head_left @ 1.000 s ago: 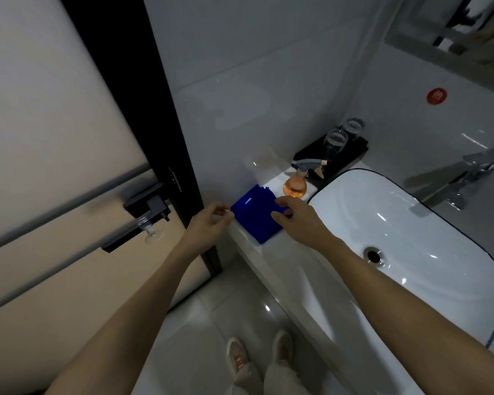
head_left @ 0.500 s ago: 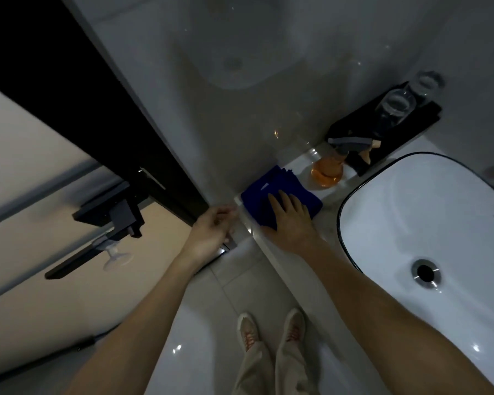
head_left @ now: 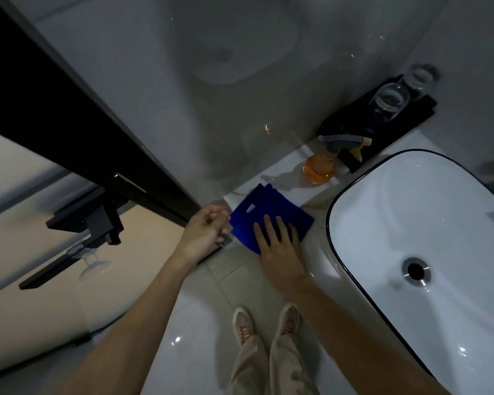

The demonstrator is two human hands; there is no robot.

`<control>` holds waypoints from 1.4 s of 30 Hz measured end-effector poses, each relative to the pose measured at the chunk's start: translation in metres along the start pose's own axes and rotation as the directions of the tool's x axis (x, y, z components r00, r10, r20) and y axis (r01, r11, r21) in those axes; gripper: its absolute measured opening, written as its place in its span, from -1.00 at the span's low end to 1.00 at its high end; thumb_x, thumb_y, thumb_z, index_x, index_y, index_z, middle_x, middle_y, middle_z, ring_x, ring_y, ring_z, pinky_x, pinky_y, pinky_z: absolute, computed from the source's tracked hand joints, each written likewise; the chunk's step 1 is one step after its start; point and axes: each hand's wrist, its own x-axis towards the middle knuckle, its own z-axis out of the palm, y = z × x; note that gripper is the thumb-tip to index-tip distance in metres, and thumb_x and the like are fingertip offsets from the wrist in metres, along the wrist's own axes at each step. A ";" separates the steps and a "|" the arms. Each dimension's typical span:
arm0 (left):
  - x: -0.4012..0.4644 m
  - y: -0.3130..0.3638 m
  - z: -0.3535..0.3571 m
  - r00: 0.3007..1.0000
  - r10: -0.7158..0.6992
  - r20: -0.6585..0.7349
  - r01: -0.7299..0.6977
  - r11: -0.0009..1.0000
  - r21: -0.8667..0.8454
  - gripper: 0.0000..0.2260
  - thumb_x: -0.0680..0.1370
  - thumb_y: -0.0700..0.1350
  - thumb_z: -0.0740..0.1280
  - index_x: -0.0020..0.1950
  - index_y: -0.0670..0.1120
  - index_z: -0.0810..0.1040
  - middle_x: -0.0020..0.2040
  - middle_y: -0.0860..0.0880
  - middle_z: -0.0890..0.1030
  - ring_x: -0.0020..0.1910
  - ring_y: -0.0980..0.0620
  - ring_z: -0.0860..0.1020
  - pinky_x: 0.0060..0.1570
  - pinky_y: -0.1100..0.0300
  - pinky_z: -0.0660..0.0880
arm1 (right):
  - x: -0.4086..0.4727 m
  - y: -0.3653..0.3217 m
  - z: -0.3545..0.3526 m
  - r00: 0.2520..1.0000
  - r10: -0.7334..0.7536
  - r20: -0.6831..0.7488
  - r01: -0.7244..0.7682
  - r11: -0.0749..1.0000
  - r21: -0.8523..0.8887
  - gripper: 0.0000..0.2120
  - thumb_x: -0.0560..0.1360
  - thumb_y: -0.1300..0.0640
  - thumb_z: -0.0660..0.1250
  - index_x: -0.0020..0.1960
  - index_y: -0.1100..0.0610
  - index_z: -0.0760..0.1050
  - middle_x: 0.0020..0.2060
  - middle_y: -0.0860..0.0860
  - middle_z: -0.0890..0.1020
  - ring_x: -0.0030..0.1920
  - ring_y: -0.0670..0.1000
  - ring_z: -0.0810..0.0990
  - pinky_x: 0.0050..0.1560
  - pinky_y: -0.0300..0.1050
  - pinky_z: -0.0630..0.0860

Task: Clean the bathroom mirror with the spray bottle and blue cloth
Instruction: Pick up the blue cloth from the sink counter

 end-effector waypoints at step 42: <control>-0.102 0.147 0.022 0.920 0.317 0.229 0.107 0.359 -0.927 -0.44 0.53 0.17 0.40 0.43 -0.12 0.50 0.37 -0.22 0.56 0.32 -0.25 0.55 0.22 -0.25 0.52 | -0.040 0.035 -0.282 0.978 0.053 -0.201 0.152 0.482 0.863 -0.73 0.63 0.23 0.17 0.28 0.04 0.48 0.13 -0.09 0.56 0.14 -0.09 0.54 0.13 -0.12 0.57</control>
